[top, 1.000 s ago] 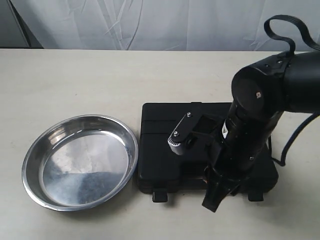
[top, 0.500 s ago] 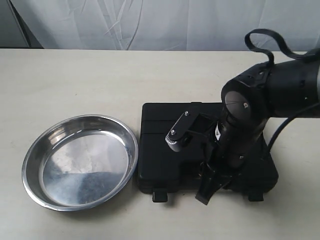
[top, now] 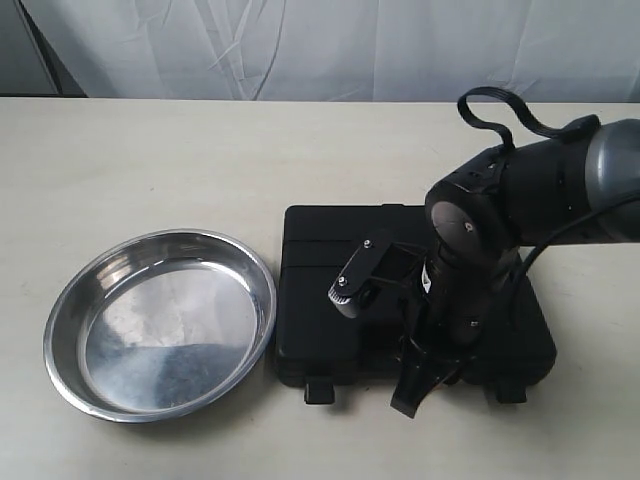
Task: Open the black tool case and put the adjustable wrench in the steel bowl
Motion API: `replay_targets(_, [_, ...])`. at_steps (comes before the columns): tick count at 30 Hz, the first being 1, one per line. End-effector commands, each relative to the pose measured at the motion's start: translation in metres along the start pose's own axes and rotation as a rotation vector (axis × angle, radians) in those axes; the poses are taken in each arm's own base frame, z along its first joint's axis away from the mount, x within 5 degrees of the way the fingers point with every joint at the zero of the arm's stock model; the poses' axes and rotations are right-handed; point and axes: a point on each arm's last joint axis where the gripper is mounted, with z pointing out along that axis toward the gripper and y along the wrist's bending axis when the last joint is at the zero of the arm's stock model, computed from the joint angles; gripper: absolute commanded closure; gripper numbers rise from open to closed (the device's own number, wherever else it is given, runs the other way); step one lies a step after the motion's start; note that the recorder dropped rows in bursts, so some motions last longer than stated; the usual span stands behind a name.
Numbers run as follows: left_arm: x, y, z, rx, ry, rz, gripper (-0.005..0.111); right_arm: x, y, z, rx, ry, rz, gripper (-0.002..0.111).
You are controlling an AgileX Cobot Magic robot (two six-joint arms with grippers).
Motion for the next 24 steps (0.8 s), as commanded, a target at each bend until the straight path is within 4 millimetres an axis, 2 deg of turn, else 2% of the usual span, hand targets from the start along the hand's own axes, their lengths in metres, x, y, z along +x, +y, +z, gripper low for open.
replay_targets(1, [-0.001, 0.000, 0.000, 0.001, -0.005, -0.002, 0.106, 0.002, 0.000, -0.003, -0.004, 0.011, 0.035, 0.108])
replay_targets(5, [-0.001, 0.000, 0.000, 0.001, -0.003, -0.002, 0.106, 0.004, 0.001, -0.005, -0.014, 0.043, 0.035, 0.108])
replay_targets(8, [-0.001, 0.000, 0.000, 0.001, -0.003, -0.002, 0.106, 0.006, 0.002, -0.015, -0.018, 0.052, 0.035, 0.108])
replay_targets(11, [-0.001, 0.000, 0.000, 0.001, -0.003, -0.002, 0.106, 0.007, 0.003, -0.036, -0.011, 0.006, 0.048, 0.108])
replay_targets(19, [-0.001, 0.000, 0.000, 0.001, -0.003, -0.002, 0.106, 0.021, 0.008, -0.075, 0.014, -0.079, 0.081, 0.108])
replay_targets(24, [-0.001, 0.000, 0.000, 0.001, -0.003, -0.002, 0.106, 0.032, 0.000, -0.111, 0.177, -0.209, 0.112, 0.108])
